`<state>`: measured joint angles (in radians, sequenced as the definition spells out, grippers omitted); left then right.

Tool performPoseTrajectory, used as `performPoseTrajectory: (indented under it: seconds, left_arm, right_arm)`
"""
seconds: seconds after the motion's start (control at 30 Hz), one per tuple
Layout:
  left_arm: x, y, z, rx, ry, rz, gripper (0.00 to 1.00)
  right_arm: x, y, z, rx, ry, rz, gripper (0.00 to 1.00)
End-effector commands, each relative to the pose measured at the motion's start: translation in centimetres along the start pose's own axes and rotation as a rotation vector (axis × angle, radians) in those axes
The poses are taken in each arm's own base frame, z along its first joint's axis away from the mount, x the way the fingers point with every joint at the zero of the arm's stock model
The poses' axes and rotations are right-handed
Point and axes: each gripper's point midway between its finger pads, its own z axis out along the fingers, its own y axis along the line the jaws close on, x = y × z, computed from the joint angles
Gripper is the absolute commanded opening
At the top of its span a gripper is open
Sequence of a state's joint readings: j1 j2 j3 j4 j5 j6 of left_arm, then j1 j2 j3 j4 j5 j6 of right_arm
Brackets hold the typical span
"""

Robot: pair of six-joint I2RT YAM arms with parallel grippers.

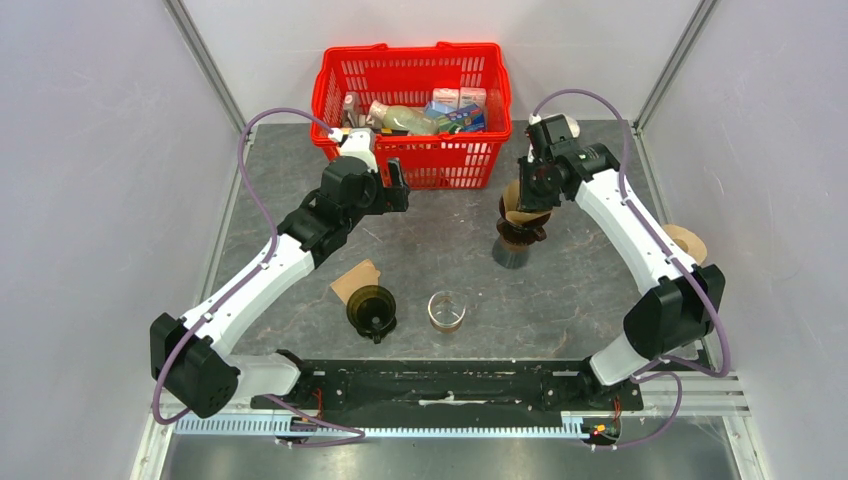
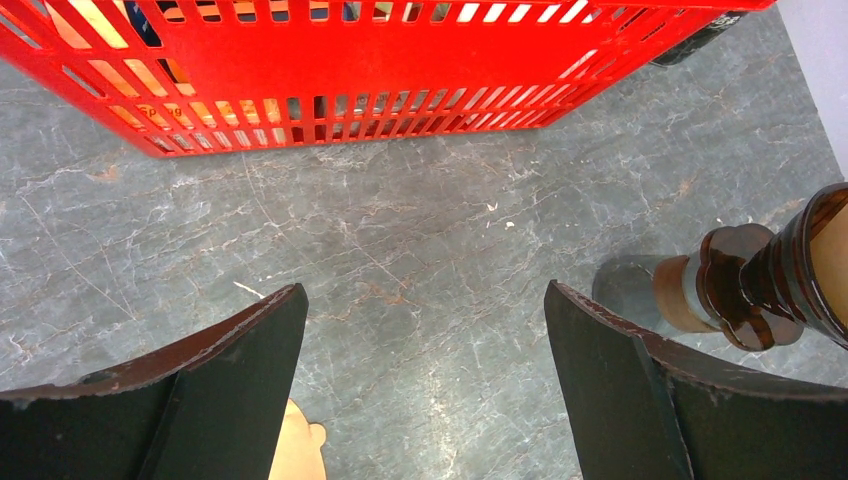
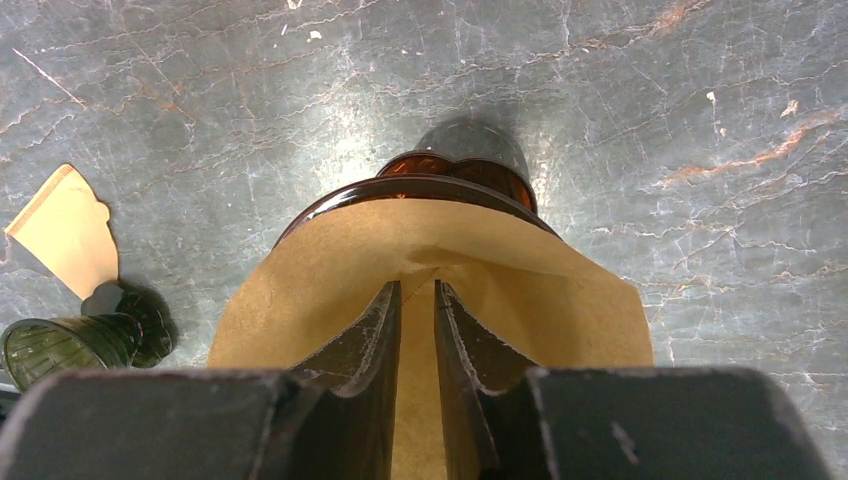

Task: Place the coffee filter in the dripper

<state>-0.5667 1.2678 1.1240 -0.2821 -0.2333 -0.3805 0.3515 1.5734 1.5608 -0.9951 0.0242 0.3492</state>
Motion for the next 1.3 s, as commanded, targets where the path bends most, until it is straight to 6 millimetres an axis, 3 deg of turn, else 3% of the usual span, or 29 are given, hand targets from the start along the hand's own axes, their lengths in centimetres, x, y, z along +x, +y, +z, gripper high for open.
performPoseTrajectory:
  seconds: [0.0,0.2,0.37,0.47,0.53,0.57,0.77,0.97,1.1,1.27]
  left_arm:
    - [-1.1,-0.4,0.0,0.014,-0.033,-0.041,0.96]
    - [-1.1,-0.5,0.0,0.018,-0.033,-0.042,0.96]
    - [-1.3,-0.5,-0.2,0.02,-0.037,-0.044,0.96]
    - [-1.3,-0.6,-0.4,0.023,-0.037,-0.047,0.96]
    - [-1.3,-0.6,-0.5,0.026,-0.04,-0.052,0.95]
    - [-1.3,-0.6,-0.6,0.028,-0.039,-0.053,0.96]
    - [-1.1,-0.7,-0.8,0.032,-0.029,-0.07,0.96]
    - [-0.8,-0.2,-1.1,-0.001,-0.01,-0.092,0.95]
    - [0.1,2.0,-1.6,-0.126,0.019,-0.136,0.96]
    - [3.6,5.5,-3.4,-0.32,0.121,-0.225,0.95]
  right_arm:
    - [-1.8,0.7,-1.4,-0.019,-0.074,0.006,0.26]
    - [-3.8,0.7,-3.7,-0.021,-0.172,0.007,0.28]
    - [-6.1,0.7,-6.9,-0.038,-0.339,0.021,0.41]
    - [-6.7,0.0,-8.8,-0.03,-0.439,0.03,0.63]
    - [-6.8,-0.6,-10.1,-0.021,-0.506,0.041,0.91]
    - [-6.7,-0.9,-10.3,-0.014,-0.526,0.045,0.97]
    - [-5.2,-0.9,-13.1,-0.125,-0.709,0.079,0.97]
    - [-2.2,2.8,-15.4,-0.384,-0.716,-0.035,0.97]
    - [-1.0,4.8,-15.6,-0.501,-0.658,-0.068,0.97]
    - [-1.3,5.5,-14.1,-0.534,-0.629,-0.034,0.97]
